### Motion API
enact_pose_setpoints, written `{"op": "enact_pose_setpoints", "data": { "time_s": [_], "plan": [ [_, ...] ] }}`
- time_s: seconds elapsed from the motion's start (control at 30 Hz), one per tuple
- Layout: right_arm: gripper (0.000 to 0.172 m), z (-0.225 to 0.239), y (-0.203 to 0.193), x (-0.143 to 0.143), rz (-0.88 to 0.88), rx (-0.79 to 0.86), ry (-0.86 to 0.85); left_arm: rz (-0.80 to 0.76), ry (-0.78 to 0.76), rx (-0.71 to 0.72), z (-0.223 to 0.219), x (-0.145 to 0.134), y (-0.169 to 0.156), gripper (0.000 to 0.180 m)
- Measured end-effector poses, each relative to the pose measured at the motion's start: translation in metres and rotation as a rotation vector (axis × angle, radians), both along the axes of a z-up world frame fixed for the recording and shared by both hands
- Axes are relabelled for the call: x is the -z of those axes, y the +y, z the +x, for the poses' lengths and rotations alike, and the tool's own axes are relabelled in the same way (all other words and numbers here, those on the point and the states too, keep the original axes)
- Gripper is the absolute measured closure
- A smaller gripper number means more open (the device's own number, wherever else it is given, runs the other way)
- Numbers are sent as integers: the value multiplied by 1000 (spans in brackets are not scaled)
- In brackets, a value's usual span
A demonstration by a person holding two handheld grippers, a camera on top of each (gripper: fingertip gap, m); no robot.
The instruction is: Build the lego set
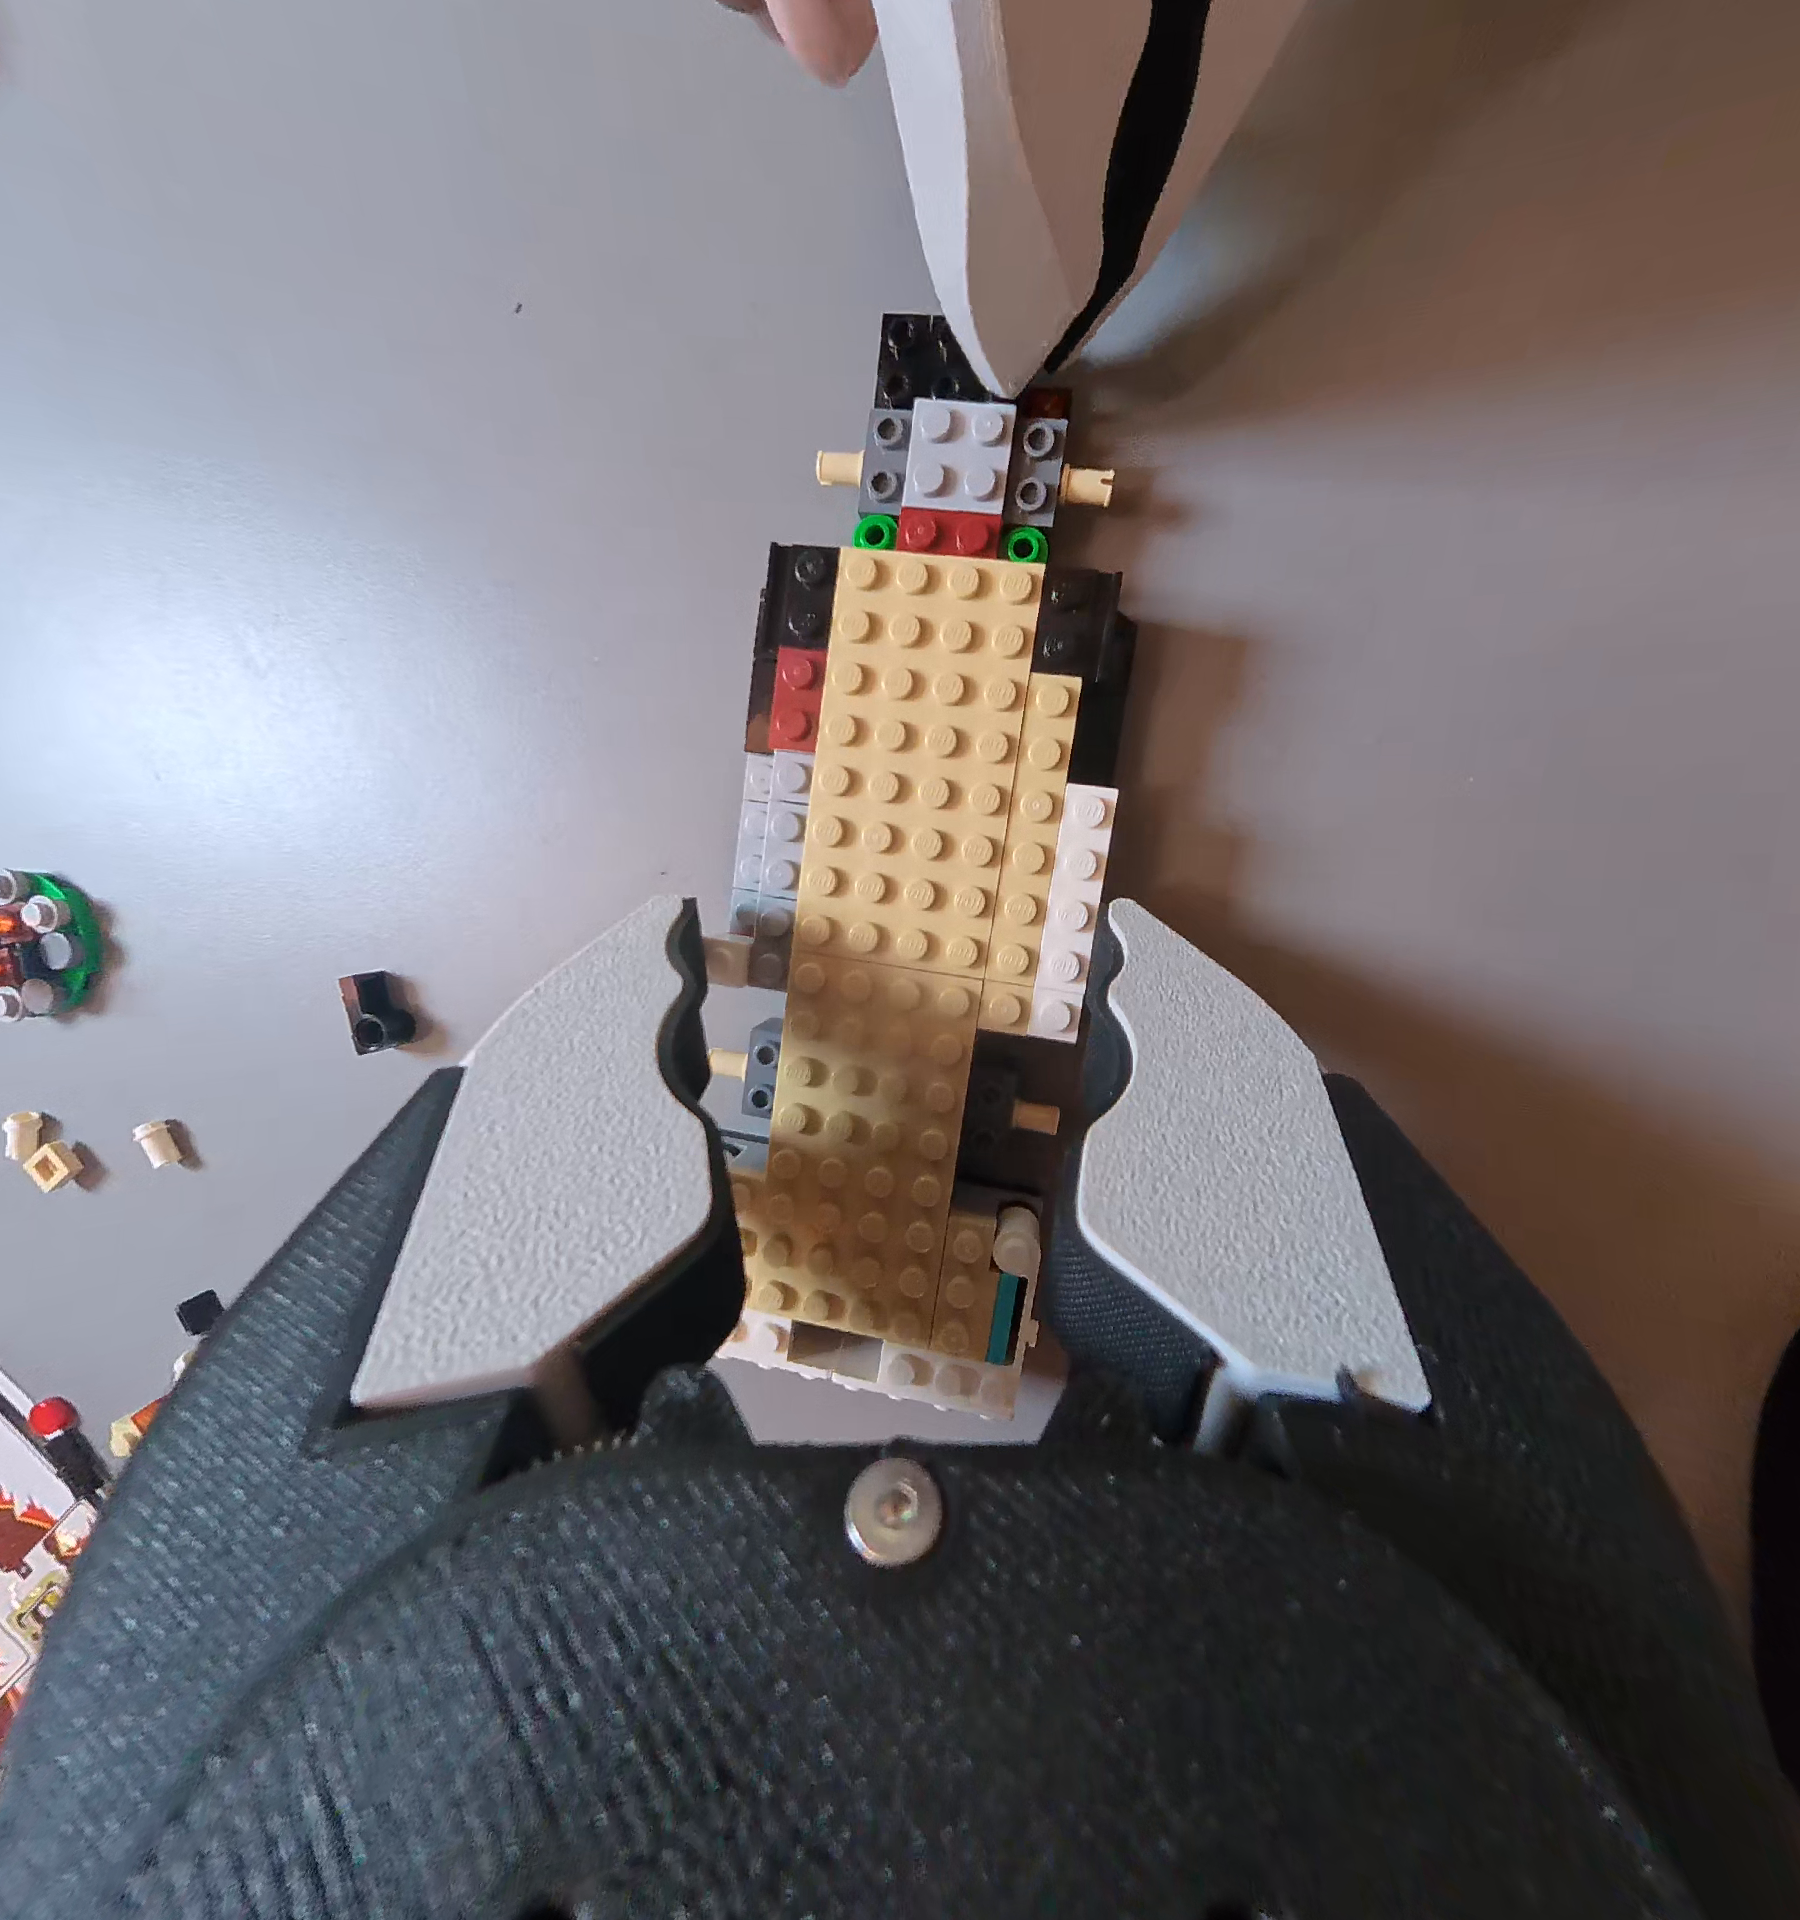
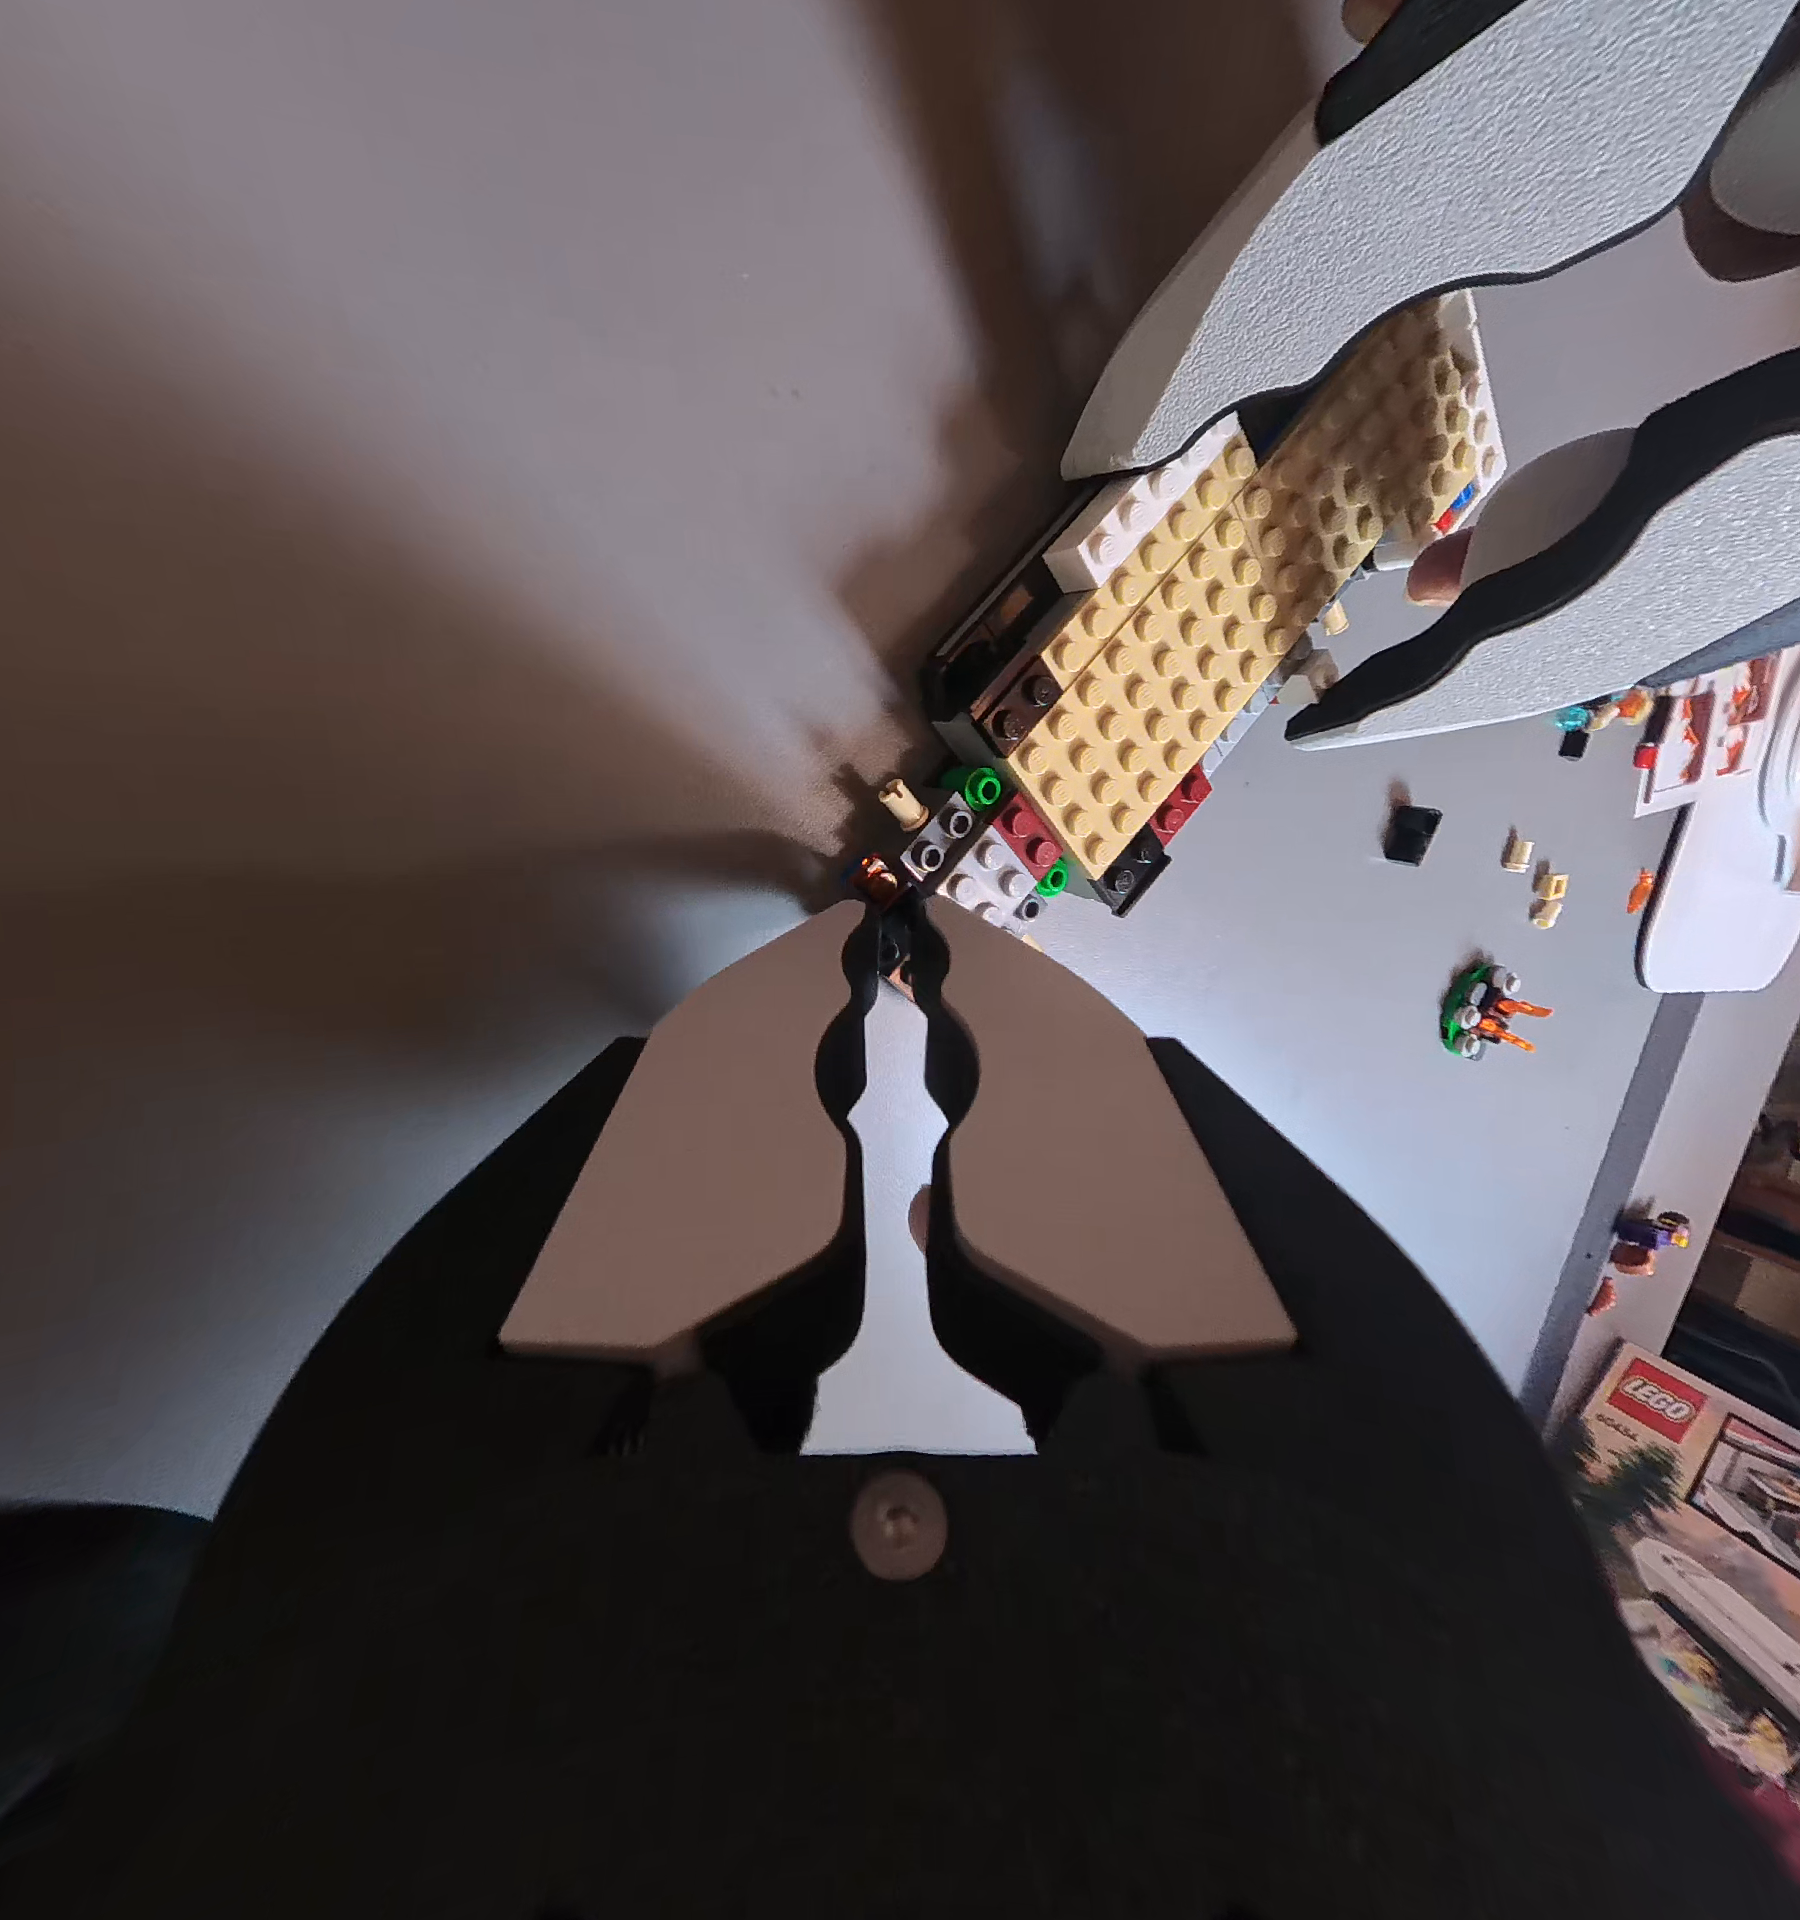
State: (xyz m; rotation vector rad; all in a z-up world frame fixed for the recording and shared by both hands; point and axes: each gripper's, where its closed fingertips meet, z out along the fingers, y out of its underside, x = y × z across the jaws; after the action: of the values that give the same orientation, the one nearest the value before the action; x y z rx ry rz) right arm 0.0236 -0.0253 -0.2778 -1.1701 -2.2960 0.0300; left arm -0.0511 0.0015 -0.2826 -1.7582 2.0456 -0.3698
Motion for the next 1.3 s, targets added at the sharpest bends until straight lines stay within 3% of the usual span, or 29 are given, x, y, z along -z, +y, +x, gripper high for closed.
{"op": "enact_pose_setpoints", "data": {
  "time_s": [0.33,1.0,1.1,1.3],
  "plan": [
    [168,0,1,0,-182,73,-18,-4,-2,1,1,0,0,110],
    [168,-3,-2,1,-260,-2,-50,-18,-27,12,4,1,0,109],
    [169,-3,-3,1,-279,29,-39,-42,-23,23,4,2,-3,118],
    [153,2,-10,-3,-295,67,7,-30,3,26,3,2,-3,118]
  ]
}}
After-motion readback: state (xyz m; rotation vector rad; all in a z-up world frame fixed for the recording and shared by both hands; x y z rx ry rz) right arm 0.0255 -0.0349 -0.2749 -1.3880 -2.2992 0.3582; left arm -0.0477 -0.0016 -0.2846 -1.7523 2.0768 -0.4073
